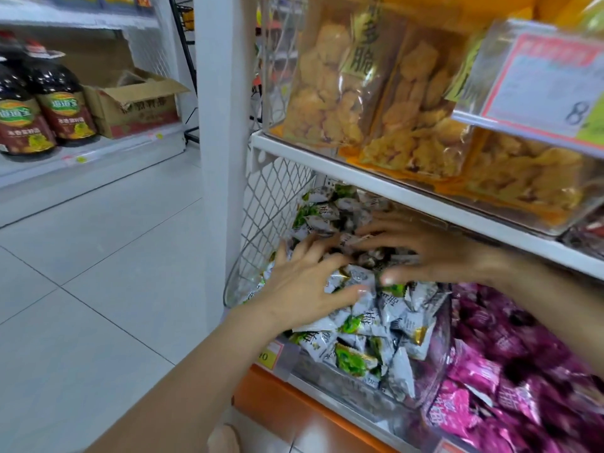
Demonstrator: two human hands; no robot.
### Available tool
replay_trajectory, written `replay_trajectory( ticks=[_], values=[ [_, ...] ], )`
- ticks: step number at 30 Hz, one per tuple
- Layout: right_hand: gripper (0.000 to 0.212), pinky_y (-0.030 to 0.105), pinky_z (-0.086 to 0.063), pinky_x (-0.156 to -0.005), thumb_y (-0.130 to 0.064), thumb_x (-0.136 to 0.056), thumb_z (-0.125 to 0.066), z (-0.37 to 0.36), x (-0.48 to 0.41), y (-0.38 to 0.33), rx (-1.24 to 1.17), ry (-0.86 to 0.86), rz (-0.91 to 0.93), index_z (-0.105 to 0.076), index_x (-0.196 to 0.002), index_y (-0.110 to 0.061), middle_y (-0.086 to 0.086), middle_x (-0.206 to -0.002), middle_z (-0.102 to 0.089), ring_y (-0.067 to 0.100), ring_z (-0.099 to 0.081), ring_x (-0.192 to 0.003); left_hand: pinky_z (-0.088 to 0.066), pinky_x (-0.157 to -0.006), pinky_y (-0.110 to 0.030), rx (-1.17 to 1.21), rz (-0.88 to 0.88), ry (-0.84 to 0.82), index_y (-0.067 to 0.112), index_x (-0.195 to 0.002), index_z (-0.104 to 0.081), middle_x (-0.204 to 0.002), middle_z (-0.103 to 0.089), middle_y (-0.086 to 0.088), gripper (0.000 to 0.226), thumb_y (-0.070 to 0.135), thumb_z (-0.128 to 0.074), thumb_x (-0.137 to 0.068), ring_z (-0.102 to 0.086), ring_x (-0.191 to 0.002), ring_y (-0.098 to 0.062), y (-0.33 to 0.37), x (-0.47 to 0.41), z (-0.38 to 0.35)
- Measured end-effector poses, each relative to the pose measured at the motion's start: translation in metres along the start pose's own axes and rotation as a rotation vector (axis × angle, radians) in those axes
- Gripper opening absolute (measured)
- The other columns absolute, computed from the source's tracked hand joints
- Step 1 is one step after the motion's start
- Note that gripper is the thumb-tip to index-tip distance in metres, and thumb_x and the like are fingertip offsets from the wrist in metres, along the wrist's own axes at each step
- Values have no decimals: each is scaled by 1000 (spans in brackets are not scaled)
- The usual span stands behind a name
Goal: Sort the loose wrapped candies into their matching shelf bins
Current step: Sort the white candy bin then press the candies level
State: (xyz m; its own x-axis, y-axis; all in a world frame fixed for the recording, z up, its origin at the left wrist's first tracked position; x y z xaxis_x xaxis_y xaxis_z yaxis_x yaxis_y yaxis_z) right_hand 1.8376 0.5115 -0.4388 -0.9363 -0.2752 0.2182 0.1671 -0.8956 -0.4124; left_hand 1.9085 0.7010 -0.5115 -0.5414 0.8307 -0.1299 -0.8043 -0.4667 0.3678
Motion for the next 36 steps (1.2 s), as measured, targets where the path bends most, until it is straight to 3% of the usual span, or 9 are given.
replay_trajectory(
  ticks=[3, 8, 11, 15, 20, 24, 28, 33, 36],
  values=[
    [73, 24, -9, -113, -93, -56, -38, -14, 17, 0, 127, 57, -103, -29, -125, -68, -38, -145, -10, -14, 2, -136, -5, -114, -54, -55, 81, -42, 35, -138, -35, -154, -17, 7, 65, 72, -24, -85, -8, -143, -16, -7, -1, 4],
    [58, 40, -25, -114, -91, -64, -31, -46, 21, -3, 149, 310, -115, -29, -119, -74, -30, -149, -17, 1, -17, -139, -22, -110, -43, -10, 115, -30, 29, -135, -39, -148, -27, -2, 52, 56, -36, -92, -26, -135, -21, -12, -1, 6],
    [62, 43, -27, -113, -85, -71, -32, -56, 21, -8, 117, 362, -117, -36, -128, -61, -22, -151, -20, 6, -20, -139, -27, -107, -42, 61, 103, 2, 25, -134, -40, -143, -35, -4, 60, 62, -38, -87, -33, -130, -22, -13, 0, 9],
    [70, 40, -31, -111, -79, -77, -31, -66, 21, -14, 118, 418, -105, -41, -135, -41, -9, -148, -29, 12, -28, -135, -17, -113, -44, 168, -86, 134, 26, -136, -38, -146, -34, 2, 80, 69, -23, -71, -29, -134, -16, -2, 3, 14],
    [73, 38, -40, -103, -74, -81, -34, -72, 22, -20, 152, 432, -78, -45, -134, -25, -2, -139, -40, 15, -43, -124, -4, -116, -49, -19, -141, -145, 36, -145, -16, -148, -25, 12, 88, 72, -54, -73, -17, -137, -7, -1, 13, 6],
    [58, 34, -44, -95, -74, -81, -37, -75, 30, -23, 160, 416, -46, -46, -125, -36, -8, -135, -42, 13, -48, -118, -15, -112, -46, -95, -160, -59, 39, -137, -30, -140, -35, 15, 60, 64, -46, -84, -23, -132, -5, -7, 16, 7],
    [53, 30, -42, -95, -74, -82, -36, -79, 39, -24, 186, 423, -46, -46, -123, -43, -9, -138, -41, 12, -47, -120, -19, -109, -43, -153, -125, -41, 41, -133, -35, -138, -34, 17, 50, 62, -39, -88, -23, -131, -7, -11, 17, 4],
    [46, 43, -46, -95, -70, -88, -35, -86, 52, -26, 302, 508, -32, -56, -116, -40, -13, -134, -45, 10, -51, -112, -24, -103, -41, -131, -49, 50, 42, -127, -41, -133, -39, 15, 70, 64, -2, -74, -32, -124, -11, -22, 16, 6],
    [46, 57, -13, -114, -71, -87, -33, -85, 50, -23, 412, 538, -54, -58, -112, -41, -14, -131, -50, 11, -43, -127, -23, -105, -41, -92, -54, 29, 42, -128, -41, -134, -38, 15, 73, 65, -1, -71, -29, -125, -10, -26, 16, 5]
  ],
)
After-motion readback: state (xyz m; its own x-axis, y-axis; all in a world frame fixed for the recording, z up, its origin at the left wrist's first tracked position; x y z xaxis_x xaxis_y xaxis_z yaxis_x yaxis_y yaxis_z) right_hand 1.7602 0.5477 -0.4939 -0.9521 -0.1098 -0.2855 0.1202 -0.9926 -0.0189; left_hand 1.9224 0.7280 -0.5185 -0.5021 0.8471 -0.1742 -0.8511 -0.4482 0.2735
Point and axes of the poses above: each hand's wrist, its own x-axis away from the middle knuckle, its own z-axis out of the back of the hand, y = z × x, the point moved 1 cm from there along -x, towards the middle knuckle
